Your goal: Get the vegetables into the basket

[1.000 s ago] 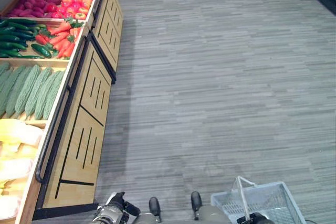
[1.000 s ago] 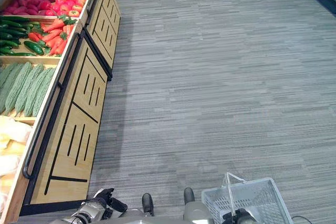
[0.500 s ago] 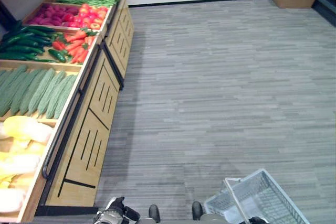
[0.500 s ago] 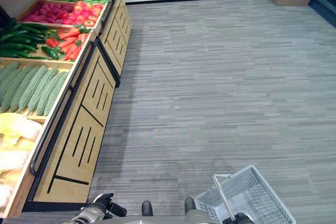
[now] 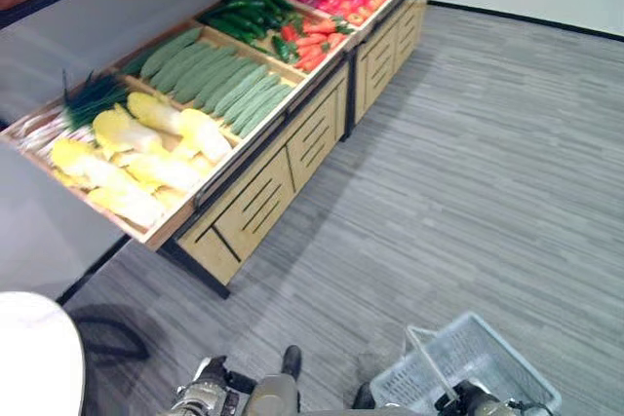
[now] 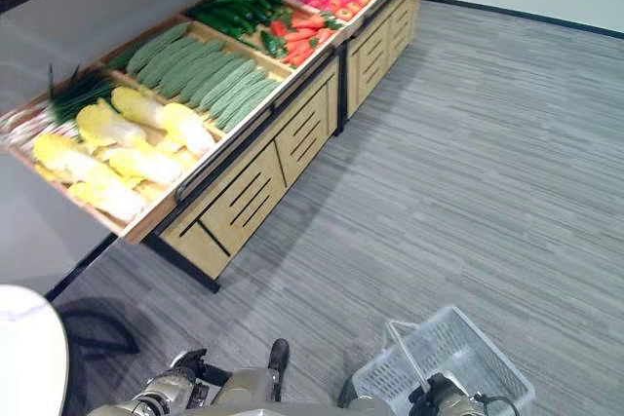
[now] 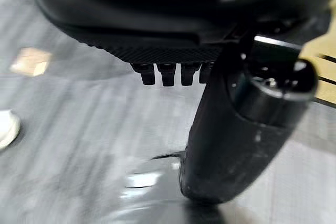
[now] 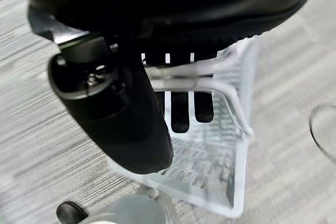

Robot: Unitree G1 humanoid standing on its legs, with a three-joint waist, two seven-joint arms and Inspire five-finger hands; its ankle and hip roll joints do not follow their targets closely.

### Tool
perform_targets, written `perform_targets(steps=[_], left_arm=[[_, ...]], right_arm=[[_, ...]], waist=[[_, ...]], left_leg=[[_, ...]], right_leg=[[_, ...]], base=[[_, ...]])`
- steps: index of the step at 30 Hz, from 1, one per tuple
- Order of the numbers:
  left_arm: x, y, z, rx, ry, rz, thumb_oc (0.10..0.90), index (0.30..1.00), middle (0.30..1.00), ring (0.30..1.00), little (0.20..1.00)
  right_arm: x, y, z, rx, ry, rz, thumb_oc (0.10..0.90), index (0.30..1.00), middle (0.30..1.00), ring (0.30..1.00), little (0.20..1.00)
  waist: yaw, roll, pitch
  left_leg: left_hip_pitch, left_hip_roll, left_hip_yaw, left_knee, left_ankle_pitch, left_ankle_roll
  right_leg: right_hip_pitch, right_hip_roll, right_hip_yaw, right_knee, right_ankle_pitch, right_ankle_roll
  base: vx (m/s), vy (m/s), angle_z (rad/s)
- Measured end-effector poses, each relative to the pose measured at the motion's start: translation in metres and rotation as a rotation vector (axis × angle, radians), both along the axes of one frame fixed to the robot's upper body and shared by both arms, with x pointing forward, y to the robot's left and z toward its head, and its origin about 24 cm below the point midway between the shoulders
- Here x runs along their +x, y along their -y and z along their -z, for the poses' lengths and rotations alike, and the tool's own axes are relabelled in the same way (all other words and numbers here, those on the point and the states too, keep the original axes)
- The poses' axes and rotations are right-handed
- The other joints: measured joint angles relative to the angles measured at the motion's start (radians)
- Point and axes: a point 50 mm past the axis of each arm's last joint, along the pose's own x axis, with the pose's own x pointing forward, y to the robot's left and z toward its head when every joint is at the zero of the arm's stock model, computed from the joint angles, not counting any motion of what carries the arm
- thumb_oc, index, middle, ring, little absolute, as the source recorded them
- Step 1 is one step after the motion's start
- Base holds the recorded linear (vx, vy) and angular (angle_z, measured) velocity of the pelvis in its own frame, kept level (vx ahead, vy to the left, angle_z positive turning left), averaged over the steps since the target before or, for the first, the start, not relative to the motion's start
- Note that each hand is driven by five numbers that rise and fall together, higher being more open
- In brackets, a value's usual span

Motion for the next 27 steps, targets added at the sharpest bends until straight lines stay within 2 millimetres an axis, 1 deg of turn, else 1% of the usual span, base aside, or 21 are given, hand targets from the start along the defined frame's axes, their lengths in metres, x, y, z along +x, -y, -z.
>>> perform_targets(steps=[1, 2, 3, 4, 5, 6, 7, 8, 9, 10, 11, 12, 13, 15, 18, 20, 22, 24, 27], left_arm=[[-0.005, -0.003, 0.001, 0.011, -0.020, -0.005, 0.900, 1.000, 1.000, 1.000, 1.000], [-0.010, -0.004, 0.002, 0.011, -0.033, -0.009, 0.900, 1.000, 1.000, 1.000, 1.000], [-0.019, -0.007, 0.003, 0.013, -0.060, -0.021, 0.900, 1.000, 1.000, 1.000, 1.000], [-0.024, -0.008, 0.004, 0.013, -0.074, -0.027, 0.900, 1.000, 1.000, 1.000, 1.000], [-0.027, -0.008, 0.005, 0.010, -0.081, -0.028, 0.900, 1.000, 1.000, 1.000, 1.000], [-0.031, -0.006, 0.006, 0.006, -0.093, -0.021, 0.900, 1.000, 1.000, 1.000, 1.000], [-0.028, -0.010, 0.004, 0.014, -0.089, -0.007, 0.900, 1.000, 1.000, 1.000, 1.000], [-0.024, -0.014, 0.003, 0.026, -0.084, 0.006, 0.900, 1.000, 1.000, 1.000, 1.000], [-0.022, -0.013, 0.002, 0.021, -0.073, 0.010, 0.900, 1.000, 1.000, 1.000, 1.000], [-0.027, -0.009, 0.004, 0.006, -0.085, 0.006, 0.900, 1.000, 1.000, 1.000, 1.000], [-0.031, -0.007, 0.006, -0.001, -0.098, 0.002, 0.900, 1.000, 1.000, 1.000, 1.000], [-0.037, -0.007, 0.007, -0.002, -0.111, -0.002, 0.900, 1.000, 1.000, 1.000, 1.000], [-0.042, -0.007, 0.008, -0.003, -0.120, -0.005, 0.900, 1.000, 1.000, 1.000, 1.000], [-0.045, -0.008, 0.008, 0.002, -0.122, 0.002, 0.900, 1.000, 1.000, 1.000, 1.000], [-0.044, -0.009, 0.007, 0.006, -0.123, 0.011, 0.900, 1.000, 1.000, 1.000, 1.000], [-0.042, -0.013, 0.006, 0.021, -0.121, 0.018, 0.900, 1.000, 1.000, 1.000, 1.000], [-0.044, -0.016, 0.006, 0.030, -0.128, 0.014, 0.900, 1.000, 1.000, 1.000, 1.000], [-0.045, -0.019, 0.005, 0.035, -0.131, 0.005, 0.900, 1.000, 1.000, 1.000, 1.000], [-0.047, -0.023, 0.005, 0.046, -0.142, 0.002, 0.900, 1.000, 1.000, 1.000, 1.000]], right_arm=[[0.000, 0.000, 0.000, 0.000, -0.001, 0.003, 0.400, 0.300, 0.300, 0.300, 0.300], [0.000, 0.001, 0.000, -0.002, -0.002, 0.000, 0.400, 0.300, 0.300, 0.300, 0.300], [-0.003, 0.002, 0.000, -0.008, -0.009, -0.015, 0.400, 0.300, 0.300, 0.300, 0.300], [-0.008, 0.003, 0.001, -0.010, -0.023, -0.013, 0.400, 0.300, 0.300, 0.300, 0.300], [-0.008, 0.005, 0.000, -0.014, -0.024, -0.014, 0.400, 0.300, 0.300, 0.300, 0.300], [-0.007, 0.007, -0.001, -0.020, -0.016, -0.015, 0.400, 0.300, 0.300, 0.300, 0.300], [-0.003, 0.000, 0.000, -0.001, -0.002, -0.016, 0.400, 0.300, 0.300, 0.300, 0.300], [-0.004, -0.003, 0.002, 0.008, -0.013, -0.013, 0.400, 0.300, 0.300, 0.300, 0.300], [0.000, -0.004, 0.002, 0.018, -0.016, -0.014, 0.400, 0.300, 0.300, 0.300, 0.300], [0.002, -0.004, 0.001, 0.019, -0.008, -0.015, 0.400, 0.300, 0.300, 0.300, 0.300], [0.000, -0.005, 0.002, 0.016, -0.015, -0.015, 0.400, 0.300, 0.300, 0.300, 0.300], [-0.002, -0.007, 0.003, 0.016, -0.028, -0.022, 0.400, 0.300, 0.300, 0.300, 0.300], [-0.004, -0.008, 0.004, 0.023, -0.033, -0.024, 0.400, 0.300, 0.300, 0.300, 0.300], [-0.005, -0.012, 0.005, 0.027, -0.041, -0.040, 0.400, 0.300, 0.300, 0.300, 0.300], [-0.004, -0.014, 0.006, 0.030, -0.044, -0.055, 0.400, 0.300, 0.300, 0.300, 0.300], [-0.003, -0.017, 0.006, 0.038, -0.043, -0.055, 0.400, 0.300, 0.300, 0.300, 0.300], [-0.004, -0.018, 0.007, 0.040, -0.044, -0.054, 0.400, 0.300, 0.300, 0.300, 0.300], [-0.004, -0.018, 0.007, 0.042, -0.046, -0.051, 0.400, 0.300, 0.300, 0.300, 0.300], [-0.009, -0.018, 0.008, 0.044, -0.062, -0.041, 0.400, 0.300, 0.300, 0.300, 0.300]], waist=[[-0.003, -0.009, 0.006], [-0.001, -0.010, 0.007], [-0.011, -0.010, 0.008], [-0.021, -0.006, 0.006], [-0.021, 0.010, 0.001], [-0.028, 0.026, 0.005], [-0.048, 0.011, 0.011], [-0.054, 0.002, 0.006], [-0.030, 0.003, 0.005], [-0.022, 0.021, -0.005], [-0.026, 0.028, -0.010], [-0.016, 0.024, -0.016], [-0.014, 0.019, -0.023], [-0.012, 0.011, -0.027], [-0.008, 0.001, -0.033], [0.003, -0.021, -0.044], [0.003, -0.034, -0.053], [0.005, -0.048, -0.060], [0.006, -0.066, -0.077]], left_leg=[[0.006, 0.017, 0.005, -0.011, -0.001, 0.004], [0.012, 0.032, 0.030, -0.011, -0.003, 0.007], [0.026, 0.071, 0.115, 0.004, -0.001, 0.008], [0.053, 0.084, 0.141, 0.015, 0.009, 0.021], [0.068, 0.088, 0.136, 0.010, 0.032, 0.036], [0.065, 0.082, 0.150, 0.002, 0.019, 0.067], [0.035, 0.065, 0.176, 0.010, 0.024, 0.077], [0.035, 0.059, 0.177, -0.013, 0.029, 0.081], [0.057, 0.054, 0.179, -0.049, 0.028, 0.081], [0.072, 0.059, 0.203, -0.077, -0.043, 0.053], [0.085, 0.055, 0.213, -0.085, -0.063, 0.109], [0.098, 0.046, 0.220, -0.078, -0.067, 0.120], [0.104, 0.036, 0.216, -0.073, -0.067, 0.127], [0.111, 0.022, 0.217, -0.078, -0.066, 0.132], [0.114, 0.019, 0.216, -0.078, -0.067, 0.135], [0.113, 0.018, 0.216, -0.073, -0.069, 0.135], [0.113, 0.017, 0.216, -0.071, -0.071, 0.134], [0.111, 0.015, 0.217, -0.066, -0.084, 0.129], [0.106, 0.001, 0.216, -0.067, -0.098, 0.131]], right_leg=[[-0.004, -0.016, -0.016, 0.007, -0.004, 0.008], [-0.002, -0.021, -0.027, 0.006, -0.002, 0.012], [0.010, -0.033, -0.062, 0.005, -0.001, 0.023], [0.018, -0.044, -0.091, 0.016, -0.010, 0.048], [0.017, -0.044, -0.093, 0.029, -0.024, 0.070], [0.004, -0.047, -0.111, 0.082, -0.044, 0.095], [-0.003, -0.045, -0.077, 0.091, -0.071, 0.100], [0.001, -0.055, -0.086, 0.083, -0.080, 0.098], [-0.002, -0.057, -0.081, 0.094, -0.086, 0.103], [0.017, -0.047, -0.087, 0.087, -0.087, 0.112], [0.037, -0.048, -0.102, 0.086, -0.090, 0.118], [0.044, -0.058, -0.101, 0.099, -0.081, 0.125], [0.042, -0.070, -0.100, 0.114, -0.087, 0.134], [0.048, -0.083, -0.100, 0.120, -0.092, 0.133], [0.053, -0.087, -0.098, 0.119, -0.092, 0.133], [0.056, -0.088, -0.091, 0.108, -0.093, 0.132], [0.056, -0.089, -0.088, 0.107, -0.093, 0.133], [0.052, -0.093, -0.080, 0.106, -0.096, 0.137], [0.044, -0.107, -0.079, 0.111, -0.099, 0.153]], base=[[-0.12, -0.039, 0.63], [-0.14, -0.038, 0.68], [-0.15, -0.059, 0.78], [-0.15, -0.062, 0.85], [-0.10, -0.050, 0.73], [-0.01, -0.005, 0.94], [0.10, -0.002, 1.21], [0.13, 0.022, 0.93], [0.23, 0.046, 0.35], [0.11, 0.088, 0.13], [0.13, 0.091, 0.17], [0.13, 0.059, 0.17], [0.18, 0.049, 0.03], [0.14, 0.079, 0.07], [0.08, 0.083, 0.03], [0.14, 0.145, -0.06], [0.10, 0.151, -0.06], [0.10, 0.155, -0.07], [0.08, 0.133, 0.02]])
